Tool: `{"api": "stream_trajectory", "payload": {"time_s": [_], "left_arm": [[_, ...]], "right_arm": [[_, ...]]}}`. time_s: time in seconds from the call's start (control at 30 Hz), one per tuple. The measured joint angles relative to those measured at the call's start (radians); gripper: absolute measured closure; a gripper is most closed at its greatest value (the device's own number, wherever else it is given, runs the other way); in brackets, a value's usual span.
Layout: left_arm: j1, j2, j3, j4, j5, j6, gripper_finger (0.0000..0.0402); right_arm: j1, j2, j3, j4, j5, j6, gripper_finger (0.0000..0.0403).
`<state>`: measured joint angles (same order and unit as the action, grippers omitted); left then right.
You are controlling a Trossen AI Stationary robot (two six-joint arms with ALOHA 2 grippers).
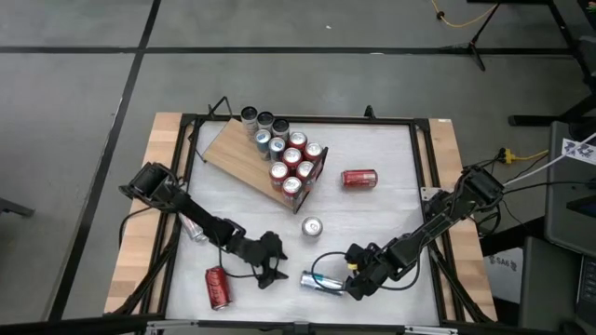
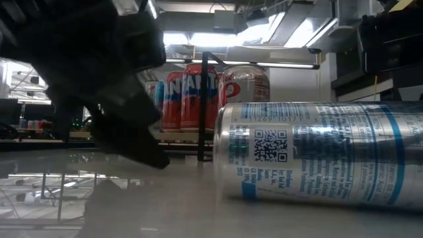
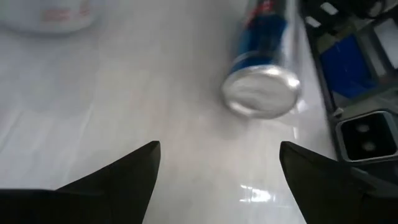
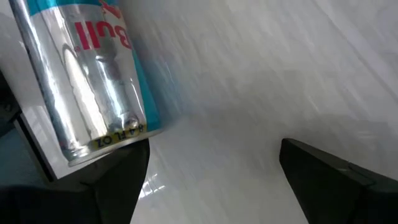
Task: Pick and place cans onto a shelf
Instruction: Put the blue and white soda can on the shelf aligned with the other blue and white soda cans
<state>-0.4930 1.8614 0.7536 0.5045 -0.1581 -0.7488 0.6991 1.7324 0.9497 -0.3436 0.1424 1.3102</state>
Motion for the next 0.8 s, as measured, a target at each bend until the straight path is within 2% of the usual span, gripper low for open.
{"api": "stream_trajectory", "payload": {"time_s": [0.2, 0.3, 0.43, 0.63, 0.8], "left_arm": [[0.019, 0.0, 0.066, -0.027, -0.004, 0.089, 0.0076], [0.032, 0.0, 0.106, -0.122, 0.011, 0.099, 0.0076], [0.037, 0.0, 0.138, -0.247, 0.022, 0.046, 0.0076], [0.028, 0.001, 0.16, -0.261, 0.028, -0.12, 0.0076], [0.03, 0.001, 0.205, -0.316, 0.046, -0.139, 0.0076]], "right_arm": [[0.0, 0.0, 0.0, 0.005, 0.006, 0.0, 0.0052], [0.0, 0.0, 0.0, 0.007, 0.008, 0.02, 0.0052], [0.0, 0.0, 0.0, 0.008, 0.008, 0.049, 0.0052], [0.0, 0.0, 0.0, 0.008, 0.008, 0.052, 0.0052], [0.0, 0.0, 0.0, 0.008, -0.004, 0.052, 0.0052]]}}
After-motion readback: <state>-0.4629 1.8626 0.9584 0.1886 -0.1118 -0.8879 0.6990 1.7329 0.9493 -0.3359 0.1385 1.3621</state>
